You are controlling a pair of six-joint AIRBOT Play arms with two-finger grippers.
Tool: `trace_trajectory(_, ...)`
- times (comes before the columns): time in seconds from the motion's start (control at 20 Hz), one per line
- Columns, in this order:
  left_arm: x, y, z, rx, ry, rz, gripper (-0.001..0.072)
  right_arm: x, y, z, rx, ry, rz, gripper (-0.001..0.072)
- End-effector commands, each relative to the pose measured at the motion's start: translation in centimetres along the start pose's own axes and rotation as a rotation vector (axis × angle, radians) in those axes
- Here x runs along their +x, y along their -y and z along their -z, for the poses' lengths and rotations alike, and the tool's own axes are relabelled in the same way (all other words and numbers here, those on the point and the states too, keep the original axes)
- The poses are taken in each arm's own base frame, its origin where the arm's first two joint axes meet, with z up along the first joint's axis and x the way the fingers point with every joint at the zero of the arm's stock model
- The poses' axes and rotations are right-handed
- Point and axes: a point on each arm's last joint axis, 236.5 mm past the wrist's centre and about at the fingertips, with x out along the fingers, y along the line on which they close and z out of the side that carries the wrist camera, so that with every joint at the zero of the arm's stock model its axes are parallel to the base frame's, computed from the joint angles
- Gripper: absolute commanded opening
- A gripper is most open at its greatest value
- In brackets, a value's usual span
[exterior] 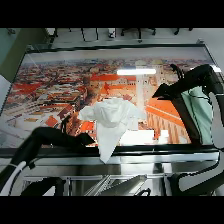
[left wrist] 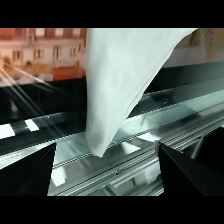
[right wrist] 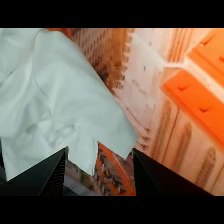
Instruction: Fold the shirts.
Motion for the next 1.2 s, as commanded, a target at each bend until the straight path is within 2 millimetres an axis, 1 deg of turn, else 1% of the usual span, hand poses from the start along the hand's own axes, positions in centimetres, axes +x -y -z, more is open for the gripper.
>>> trace_trajectory(0.0, 4.1, -1.4, 3.1, -0.046, 0.057, -0.031, 0.0687, 1.9, 1.2, 0.8, 0.017, -0.055, -0.021, 0.0467)
trace_trajectory(0.1, 5.4, -0.4, 3.6, -0.014, 0.062, -0.041, 0.0686, 2.9, 1.0, 1.1, -0.004, -0.077, -0.027, 0.0467)
trace_trajectory(0.2, 6.9, 0.9, 3.3, 0.030, 0.061, -0.059, 0.0686, 3.5, 0.8, 1.3, -0.016, -0.092, -0.029, 0.0467)
trace_trajectory(0.25, 7.7, 1.2, 2.8, 0.039, 0.058, -0.073, 0.0686, 3.6, 0.6, 1.3, -0.024, -0.096, -0.030, 0.0467)
trace_trajectory(0.3, 8.5, 1.2, 2.1, 0.038, 0.054, -0.094, 0.0685, 3.6, 0.5, 1.4, -0.030, -0.098, -0.031, 0.0467)
trace_trajectory(0.35, 9.2, 1.1, 1.6, 0.030, 0.047, -0.112, 0.0669, 3.7, 0.3, 1.5, -0.033, -0.104, -0.032, 0.0467)
trace_trajectory(0.4, 9.7, 1.0, 0.7, 0.026, 0.046, -0.123, 0.0479, 3.7, 0.3, 1.7, -0.036, -0.112, -0.035, 0.0467)
trace_trajectory(0.45, 9.9, 1.2, 0.1, 0.040, 0.036, -0.127, 0.0340, 3.7, 0.2, 1.9, -0.036, -0.121, -0.038, 0.0467)
trace_trajectory(0.5, 9.8, 1.6, -0.5, 0.045, 0.017, -0.123, 0.0331, 3.7, 0.2, 2.1, -0.042, -0.128, -0.040, 0.0467)
trace_trajectory(0.55, 9.3, 2.4, -0.9, 0.052, 0.001, -0.109, 0.0149, 3.6, 0.1, 2.2, -0.051, -0.135, -0.044, 0.0467)
trace_trajectory(0.6, 8.6, 3.5, -1.5, 0.087, -0.001, -0.088, 0.0117, 3.6, 0.1, 2.3, -0.051, -0.139, -0.043, 0.0467)
trace_trajectory(0.65, 7.2, 4.4, -2.3, 0.125, 0.016, -0.078, 0.0108, 3.6, 0.1, 2.3, -0.053, -0.139, -0.043, 0.0467)
trace_trajectory(0.7, 5.3, 4.7, -3.6, 0.168, 0.052, -0.089, 0.0107, 3.6, 0.1, 2.3, -0.060, -0.139, -0.043, 0.0467)
trace_trajectory(0.75, 3.2, 4.5, -4.7, 0.179, 0.086, -0.108, 0.0014, 3.6, 0.1, 2.3, -0.062, -0.139, -0.044, 0.0467)
trace_trajectory(0.8, 0.4, 3.5, -5.9, 0.182, 0.129, -0.143, 0.0012, 3.7, 0.1, 2.4, -0.062, -0.140, -0.044, 0.0467)
trace_trajectory(0.9, -5.5, 0.4, -7.9, 0.118, 0.233, -0.218, 0.0012, 4.0, 0.1, 2.7, -0.054, -0.150, -0.051, 0.0467)
trace_trajectory(1.0, -10.8, -3.1, -8.8, 0.018, 0.330, -0.253, 0.0012, 5.1, -0.3, 3.7, -0.040, -0.171, -0.079, 0.0467)
trace_trajectory(1.05, -12.8, -4.2, -9.0, -0.005, 0.366, -0.249, 0.0012, 6.0, -0.5, 4.4, -0.030, -0.187, -0.095, 0.0467)
trace_trajectory(1.15, -15.6, -6.1, -9.1, -0.044, 0.423, -0.257, 0.0012, 8.1, -0.7, 6.0, -0.028, -0.225, -0.093, 0.0467)
